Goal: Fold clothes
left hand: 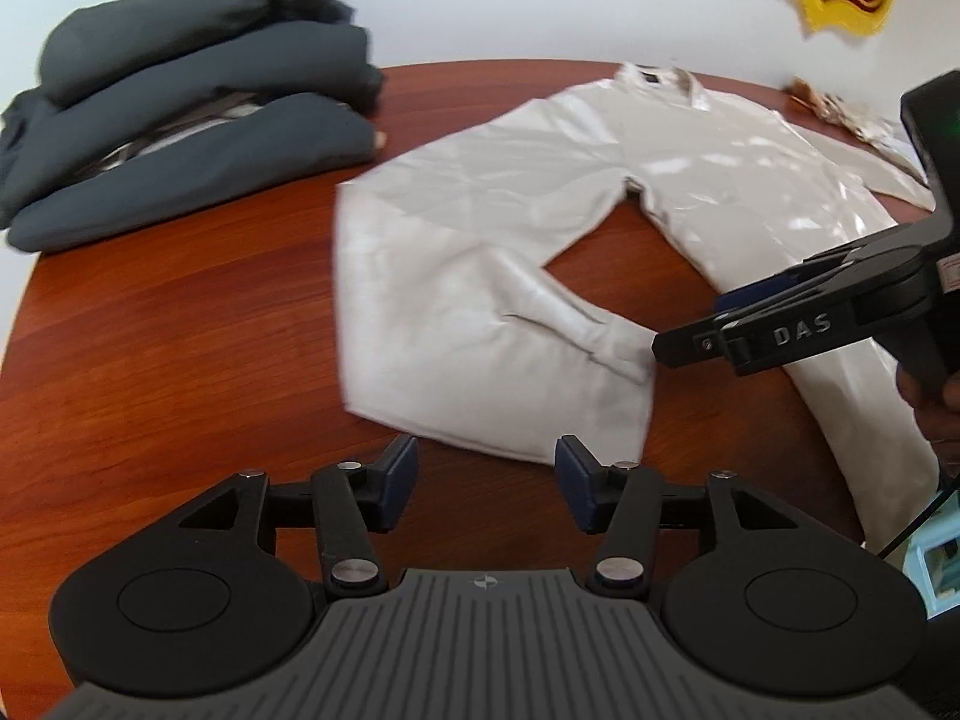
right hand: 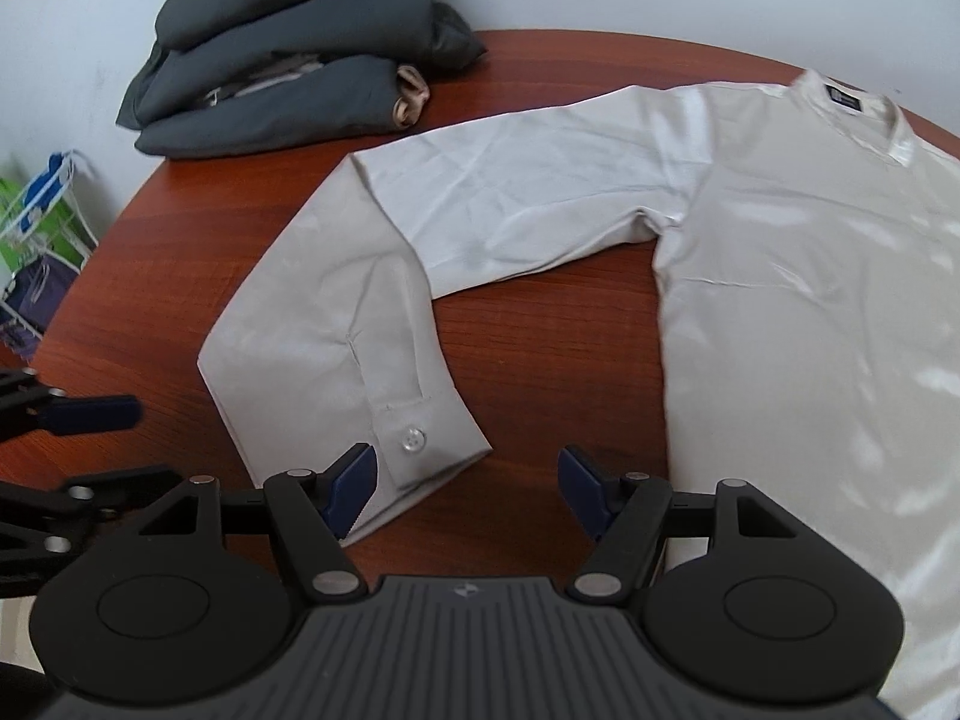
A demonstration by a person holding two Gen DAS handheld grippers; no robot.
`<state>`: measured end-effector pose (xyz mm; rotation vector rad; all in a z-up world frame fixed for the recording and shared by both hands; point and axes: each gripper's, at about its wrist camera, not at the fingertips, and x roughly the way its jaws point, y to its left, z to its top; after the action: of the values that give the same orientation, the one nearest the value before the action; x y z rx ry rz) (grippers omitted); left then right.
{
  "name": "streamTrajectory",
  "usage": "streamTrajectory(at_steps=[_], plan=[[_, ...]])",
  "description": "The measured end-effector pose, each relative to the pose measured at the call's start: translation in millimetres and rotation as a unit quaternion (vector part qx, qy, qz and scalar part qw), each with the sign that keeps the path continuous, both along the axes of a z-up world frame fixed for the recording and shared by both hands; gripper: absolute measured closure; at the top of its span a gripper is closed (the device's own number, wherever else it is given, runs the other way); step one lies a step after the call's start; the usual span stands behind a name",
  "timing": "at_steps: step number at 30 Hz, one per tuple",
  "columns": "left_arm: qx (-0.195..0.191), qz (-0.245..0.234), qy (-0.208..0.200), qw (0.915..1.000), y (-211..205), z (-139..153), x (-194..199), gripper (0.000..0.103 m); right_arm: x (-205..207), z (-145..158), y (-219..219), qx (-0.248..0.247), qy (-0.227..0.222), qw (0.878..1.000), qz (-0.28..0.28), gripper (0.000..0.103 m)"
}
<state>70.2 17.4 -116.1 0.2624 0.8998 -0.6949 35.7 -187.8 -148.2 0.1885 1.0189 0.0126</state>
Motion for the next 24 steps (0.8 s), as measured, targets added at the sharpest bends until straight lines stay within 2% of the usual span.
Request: streamTrajectory(at_steps=[4,8,11,13,15,17,20,21,24], plan=[[0.006,0.018,0.003,0.9998,11.0,-0.4,3.1,0.048,8.0,-7.2,6.6,-0.012,0.007,1.000,0.014,0.034],[0.008,0.036,0.007,0.9993,22.1,-0.6,8.1,0.048,14.9,-14.1,10.5,-0.016,0.013,1.000,0.024,0.044],[0.009,0.044,0.010,0.9989,27.2,-1.1,10.4,0.048,17.3,-16.3,11.4,-0.018,0.009,0.999,0.027,0.047],[0.010,0.046,0.012,0.9988,29.2,-1.6,11.3,0.048,17.6,-16.6,12.9,-0.022,0.005,0.999,0.033,0.056],[0.010,0.047,0.013,0.9987,30.3,-2.5,11.8,0.048,17.0,-17.0,15.9,-0.025,0.002,0.999,0.040,0.073],[0.011,0.048,0.015,0.9987,30.9,-3.5,11.9,0.048,17.0,-17.2,18.5,-0.018,0.001,0.999,0.044,0.083],[0.012,0.048,0.016,0.9986,32.8,-4.8,11.5,0.048,15.9,-15.4,21.0,-0.020,-0.005,0.999,0.037,0.090],[0.013,0.047,0.017,0.9986,33.2,-5.3,11.4,0.048,14.0,-13.1,20.5,-0.018,-0.010,0.999,0.033,0.097],[0.011,0.041,0.021,0.9989,29.5,-8.0,9.9,0.048,4.0,3.0,16.5,-0.012,-0.026,0.999,0.023,0.098]])
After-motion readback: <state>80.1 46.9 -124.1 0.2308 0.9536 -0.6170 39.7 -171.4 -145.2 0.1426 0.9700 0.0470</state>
